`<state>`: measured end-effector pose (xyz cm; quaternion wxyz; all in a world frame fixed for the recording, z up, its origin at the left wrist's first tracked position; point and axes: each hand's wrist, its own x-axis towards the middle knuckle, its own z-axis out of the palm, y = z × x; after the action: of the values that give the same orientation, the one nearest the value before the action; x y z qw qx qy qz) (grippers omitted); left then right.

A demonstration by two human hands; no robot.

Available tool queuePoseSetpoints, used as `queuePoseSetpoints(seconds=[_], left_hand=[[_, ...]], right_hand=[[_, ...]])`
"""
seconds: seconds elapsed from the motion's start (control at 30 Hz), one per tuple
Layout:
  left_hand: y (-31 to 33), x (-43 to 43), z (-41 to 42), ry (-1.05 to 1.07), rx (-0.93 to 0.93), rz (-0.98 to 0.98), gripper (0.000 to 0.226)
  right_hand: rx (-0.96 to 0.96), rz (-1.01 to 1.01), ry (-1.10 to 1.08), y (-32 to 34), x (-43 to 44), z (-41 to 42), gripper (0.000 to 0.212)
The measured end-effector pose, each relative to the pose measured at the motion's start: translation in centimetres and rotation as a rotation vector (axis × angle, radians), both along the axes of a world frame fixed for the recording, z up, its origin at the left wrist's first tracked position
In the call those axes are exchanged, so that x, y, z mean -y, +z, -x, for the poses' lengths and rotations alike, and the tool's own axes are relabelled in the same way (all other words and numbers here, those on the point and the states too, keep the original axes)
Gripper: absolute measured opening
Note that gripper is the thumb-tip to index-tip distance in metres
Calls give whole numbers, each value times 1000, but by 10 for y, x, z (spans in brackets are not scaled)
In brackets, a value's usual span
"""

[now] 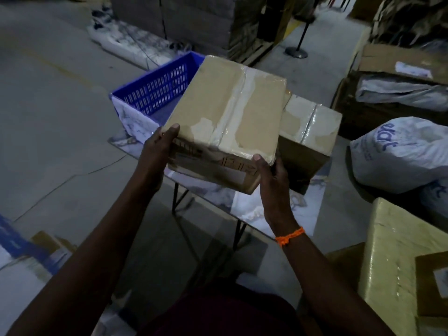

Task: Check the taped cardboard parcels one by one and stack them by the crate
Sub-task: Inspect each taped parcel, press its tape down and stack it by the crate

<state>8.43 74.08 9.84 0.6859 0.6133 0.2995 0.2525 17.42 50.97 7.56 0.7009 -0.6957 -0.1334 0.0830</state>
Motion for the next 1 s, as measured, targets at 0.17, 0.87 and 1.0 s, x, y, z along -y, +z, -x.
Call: queuePoseSetpoints(seconds=[0.17, 0.87, 1.0], left_hand=[[24, -14, -65, -5, 71, -83, 43], [3, -106, -344, -393, -205, -120, 39], [-14, -108, -349, -355, -236, -89, 25]], right_hand=[[69, -23, -47, 19, -18, -53, 73], [35, 124, -243, -10, -84, -311, 59], [23, 158, -224, -28, -90, -314, 62]])
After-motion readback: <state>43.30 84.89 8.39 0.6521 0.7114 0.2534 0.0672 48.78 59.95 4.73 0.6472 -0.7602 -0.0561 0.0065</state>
